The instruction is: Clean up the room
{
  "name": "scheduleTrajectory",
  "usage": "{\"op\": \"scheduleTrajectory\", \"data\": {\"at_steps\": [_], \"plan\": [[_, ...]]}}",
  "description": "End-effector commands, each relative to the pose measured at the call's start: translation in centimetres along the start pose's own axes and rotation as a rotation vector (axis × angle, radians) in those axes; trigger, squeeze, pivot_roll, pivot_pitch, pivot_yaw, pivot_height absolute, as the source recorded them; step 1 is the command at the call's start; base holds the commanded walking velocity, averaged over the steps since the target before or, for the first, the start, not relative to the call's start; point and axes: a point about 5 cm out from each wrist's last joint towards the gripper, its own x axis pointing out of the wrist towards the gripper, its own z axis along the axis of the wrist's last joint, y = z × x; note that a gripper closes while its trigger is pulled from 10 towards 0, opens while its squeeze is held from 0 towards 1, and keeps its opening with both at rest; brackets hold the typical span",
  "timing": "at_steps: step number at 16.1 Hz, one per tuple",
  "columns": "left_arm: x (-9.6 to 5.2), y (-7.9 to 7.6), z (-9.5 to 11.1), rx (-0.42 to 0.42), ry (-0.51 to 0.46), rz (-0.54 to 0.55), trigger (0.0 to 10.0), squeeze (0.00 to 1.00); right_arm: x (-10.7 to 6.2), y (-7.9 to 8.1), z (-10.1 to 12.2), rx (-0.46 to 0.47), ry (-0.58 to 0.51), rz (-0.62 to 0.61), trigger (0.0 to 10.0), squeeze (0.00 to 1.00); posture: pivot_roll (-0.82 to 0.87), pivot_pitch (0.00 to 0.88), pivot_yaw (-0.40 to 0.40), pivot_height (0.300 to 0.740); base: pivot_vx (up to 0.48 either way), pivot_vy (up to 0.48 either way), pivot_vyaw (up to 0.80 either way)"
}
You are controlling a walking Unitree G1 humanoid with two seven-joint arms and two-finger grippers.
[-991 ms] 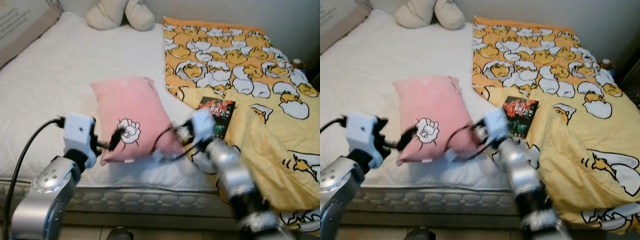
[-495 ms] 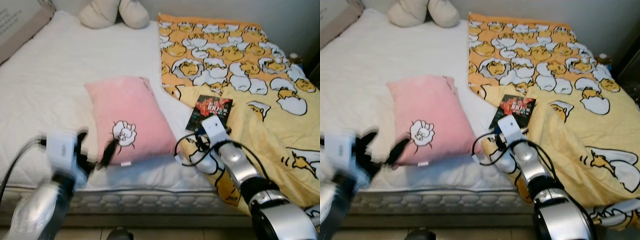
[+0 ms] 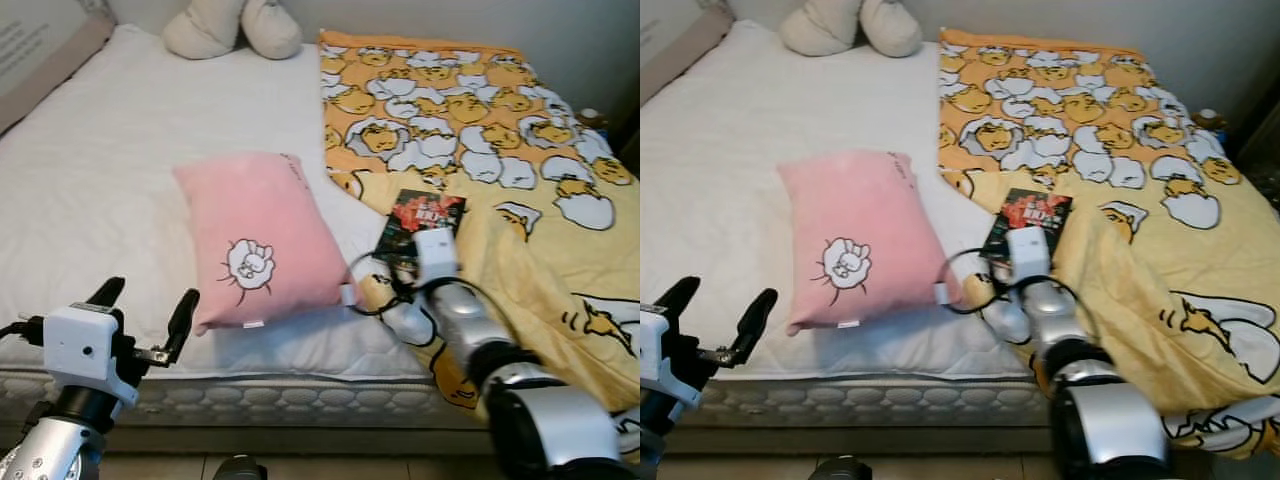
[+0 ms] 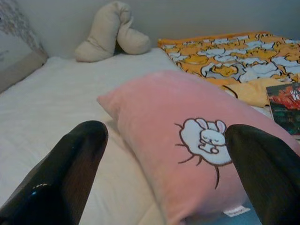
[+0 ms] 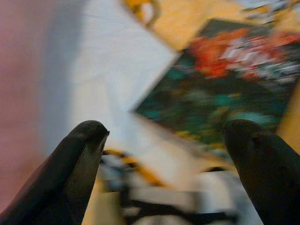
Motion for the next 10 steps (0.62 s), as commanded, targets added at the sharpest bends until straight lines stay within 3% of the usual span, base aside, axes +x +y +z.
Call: {"op": "scheduleTrajectory", "data": {"at_steps": [1,3,4,6,10], "plan": [[0.0,0.0,-0.4,0.006,0.008,0.014,10.0,0.0,0.2,0.9,-0.1,0.059,0.031,0.043,10.0,0.0,0.29,0.032,-0.051,0.74,0.0,0.0,0.0],[0.0,0.1,-0.5,-0.011,0.014,0.024,10.0,0.0,0.3,2.1,-0.6,0.116,0.062,0.09,10.0,0.0,0.29,0.032,-0.051,0.74,0.0,0.0,0.0],[0.1,0.5,-0.7,-0.022,0.031,0.041,10.0,0.0,0.2,3.7,-1.3,0.138,0.093,0.146,10.0,0.0,0.3,0.023,-0.051,0.74,0.0,0.0,0.0],[0.2,0.6,-0.8,-0.036,0.03,0.037,10.0,0.0,0.2,5.3,-1.5,0.183,0.1,0.205,10.0,0.0,0.29,0.018,-0.052,0.74,0.0,0.0,0.0],[0.8,0.4,-1.1,-0.038,0.023,0.017,10.0,0.0,0.2,9.8,-0.2,0.294,0.044,0.392,10.0,0.0,0.27,0.001,-0.053,0.74,0.0,0.0,0.0]]}}
